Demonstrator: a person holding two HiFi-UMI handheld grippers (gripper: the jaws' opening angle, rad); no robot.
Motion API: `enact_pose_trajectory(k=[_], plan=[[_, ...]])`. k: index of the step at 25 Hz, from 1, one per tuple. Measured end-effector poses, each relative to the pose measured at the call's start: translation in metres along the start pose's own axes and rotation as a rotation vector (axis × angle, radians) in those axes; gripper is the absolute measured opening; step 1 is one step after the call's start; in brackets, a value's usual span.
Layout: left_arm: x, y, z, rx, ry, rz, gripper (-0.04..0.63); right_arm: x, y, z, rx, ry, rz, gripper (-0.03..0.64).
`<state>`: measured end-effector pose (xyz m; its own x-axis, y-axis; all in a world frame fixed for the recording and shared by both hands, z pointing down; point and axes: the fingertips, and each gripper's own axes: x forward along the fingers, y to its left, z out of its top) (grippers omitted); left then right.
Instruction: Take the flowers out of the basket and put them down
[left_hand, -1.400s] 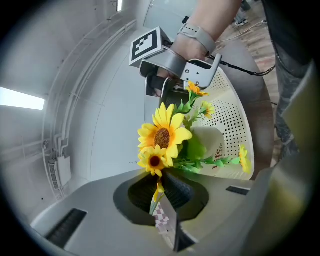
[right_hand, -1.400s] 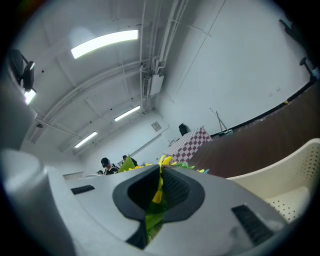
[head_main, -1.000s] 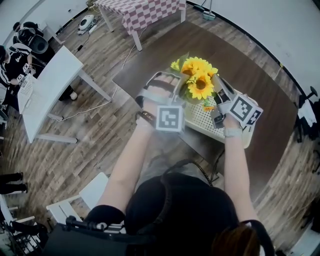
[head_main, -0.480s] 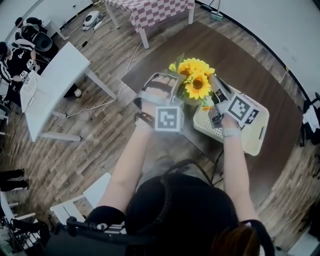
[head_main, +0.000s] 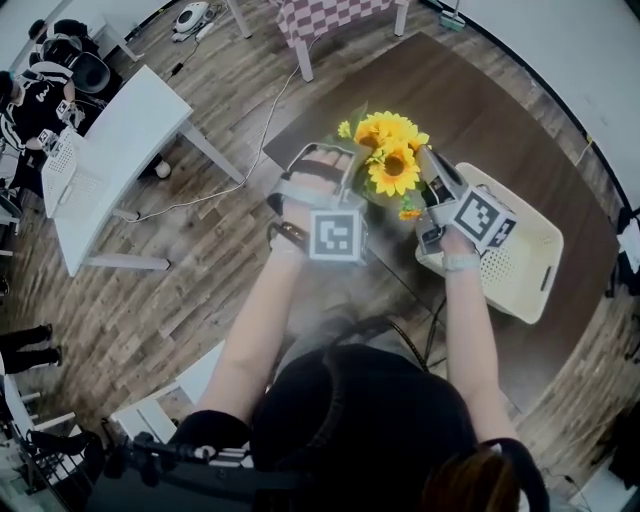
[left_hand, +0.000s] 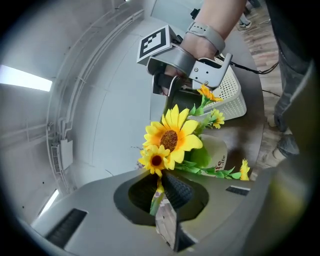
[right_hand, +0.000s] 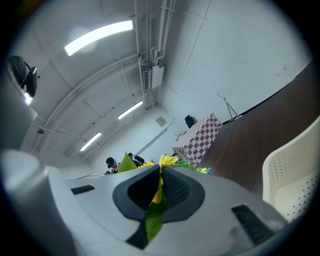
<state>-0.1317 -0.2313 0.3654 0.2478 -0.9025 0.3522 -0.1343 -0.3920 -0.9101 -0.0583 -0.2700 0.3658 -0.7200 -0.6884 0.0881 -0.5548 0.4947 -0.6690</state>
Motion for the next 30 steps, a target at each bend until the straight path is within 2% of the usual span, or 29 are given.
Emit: enact_pose_trajectory(k=[4, 11, 15, 30], plan=[[0.002, -0.010, -0.021, 0.000, 0.013, -0.014, 0.038, 0.016, 0.007, -0.016, 0.012, 0.008, 0.024, 0.006], [0.017, -0.026, -0.064, -0.034, 0.009, -0.050, 0.038, 0.051, -0.006, -0.047, 0.028, 0.034, -0.028, 0.006], [0.018, -0.041, -0.072, -0.024, 0.010, -0.072, 0.038, 0.053, -0.008, -0.060, 0.030, 0.038, -0.030, 0.006], [0.044, -0.065, -0.090, -0.066, 0.011, -0.103, 0.038, 0.072, -0.035, -0.084, 0.049, 0.072, -0.049, 0.006]])
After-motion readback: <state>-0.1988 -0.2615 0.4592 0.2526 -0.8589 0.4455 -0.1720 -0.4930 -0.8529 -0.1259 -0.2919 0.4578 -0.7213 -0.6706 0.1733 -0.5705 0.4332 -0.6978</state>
